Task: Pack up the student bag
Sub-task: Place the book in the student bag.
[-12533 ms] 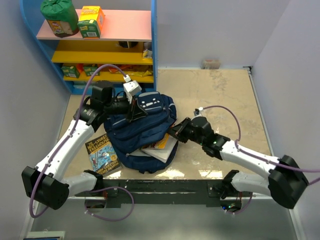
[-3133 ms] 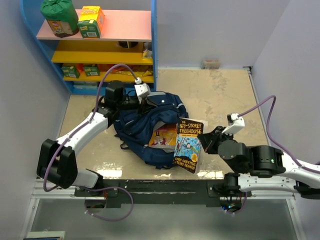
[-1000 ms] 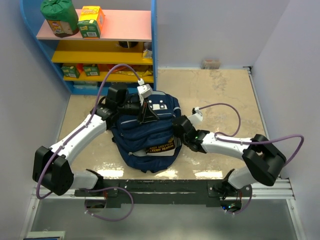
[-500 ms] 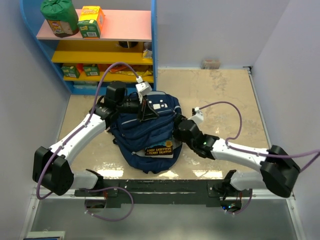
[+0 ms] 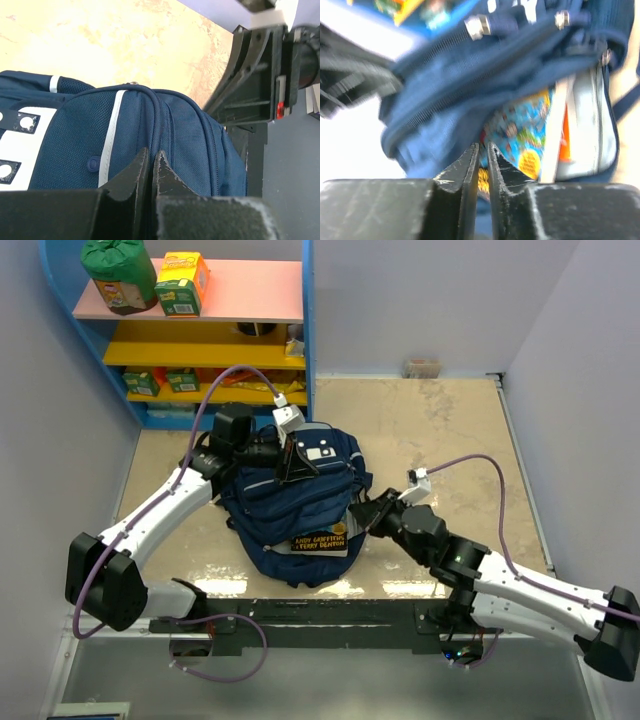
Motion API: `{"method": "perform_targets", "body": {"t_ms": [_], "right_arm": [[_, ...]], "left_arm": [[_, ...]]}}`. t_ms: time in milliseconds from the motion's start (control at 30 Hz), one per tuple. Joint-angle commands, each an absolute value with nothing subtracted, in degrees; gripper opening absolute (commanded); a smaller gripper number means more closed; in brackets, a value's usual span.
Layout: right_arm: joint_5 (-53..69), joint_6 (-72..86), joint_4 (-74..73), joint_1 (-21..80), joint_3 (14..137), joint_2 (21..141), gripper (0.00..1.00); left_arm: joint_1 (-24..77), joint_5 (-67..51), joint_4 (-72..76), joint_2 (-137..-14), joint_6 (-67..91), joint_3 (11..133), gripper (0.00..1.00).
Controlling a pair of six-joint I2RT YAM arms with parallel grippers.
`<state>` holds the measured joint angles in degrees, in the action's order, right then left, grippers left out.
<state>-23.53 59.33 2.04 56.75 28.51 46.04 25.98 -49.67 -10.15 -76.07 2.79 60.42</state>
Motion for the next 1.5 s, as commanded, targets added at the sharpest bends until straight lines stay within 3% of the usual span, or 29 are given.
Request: {"method": "perform_targets", "body": {"t_ms": [0, 500, 800, 1067, 1467], "right_arm": [[-20.0, 58.9, 0.5, 59.4, 26.3, 46.2, 0.02], [-22.2, 56.8, -14.7, 71.9, 30.1, 44.6, 0.0], [-27.9, 57.7, -8.9, 76.4, 29.9, 55.5, 0.0], [-42.2, 55.9, -6.2, 76.4, 37.3, 66.3, 0.0], [-51.4, 48.4, 9.7, 76.3, 39.0, 79.0, 0.0]], "left_arm": [[25.8, -49.7, -5.9, -75.8, 1.7, 63.0, 0.0], [25.3, -49.2, -7.2, -77.3, 1.3, 66.4, 0.0], [25.3, -49.1, -8.3, -77.0, 0.7, 67.1, 0.0], [25.5, -51.3, -8.3, -75.7, 2.1, 65.7, 0.0], [27.5, -53.3, -7.6, -74.1, 4.3, 62.0, 0.0]]}}
